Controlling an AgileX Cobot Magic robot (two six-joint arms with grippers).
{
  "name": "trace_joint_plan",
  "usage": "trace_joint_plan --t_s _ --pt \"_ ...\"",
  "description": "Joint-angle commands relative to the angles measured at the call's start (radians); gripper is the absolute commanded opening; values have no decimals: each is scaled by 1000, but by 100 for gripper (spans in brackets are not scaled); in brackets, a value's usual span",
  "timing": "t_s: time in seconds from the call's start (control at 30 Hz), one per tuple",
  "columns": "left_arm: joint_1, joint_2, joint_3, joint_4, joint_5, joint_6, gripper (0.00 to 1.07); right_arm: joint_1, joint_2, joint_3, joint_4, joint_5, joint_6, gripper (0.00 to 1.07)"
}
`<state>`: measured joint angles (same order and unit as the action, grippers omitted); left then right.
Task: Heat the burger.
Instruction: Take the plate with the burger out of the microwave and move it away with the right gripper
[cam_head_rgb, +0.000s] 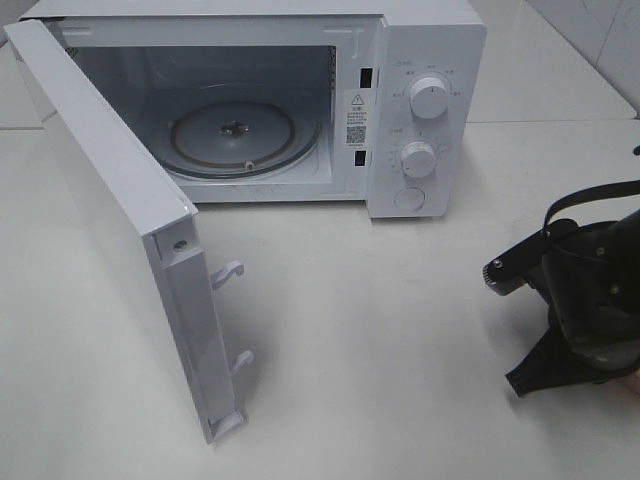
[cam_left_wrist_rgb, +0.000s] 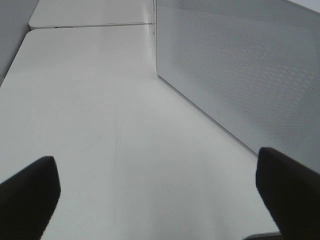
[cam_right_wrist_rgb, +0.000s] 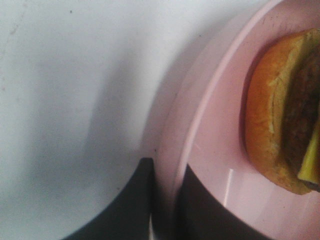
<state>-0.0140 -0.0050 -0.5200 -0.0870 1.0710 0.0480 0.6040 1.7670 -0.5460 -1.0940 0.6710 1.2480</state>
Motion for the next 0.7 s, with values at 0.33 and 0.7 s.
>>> trace_joint_plan --t_s 0.33,0.7 --pt "2 -7 3 -4 -3 2 100 -37 82 -57 -45 18 32 22" --pt "2 -7 3 -4 -3 2 100 -31 -79 -57 104 18 -156 54"
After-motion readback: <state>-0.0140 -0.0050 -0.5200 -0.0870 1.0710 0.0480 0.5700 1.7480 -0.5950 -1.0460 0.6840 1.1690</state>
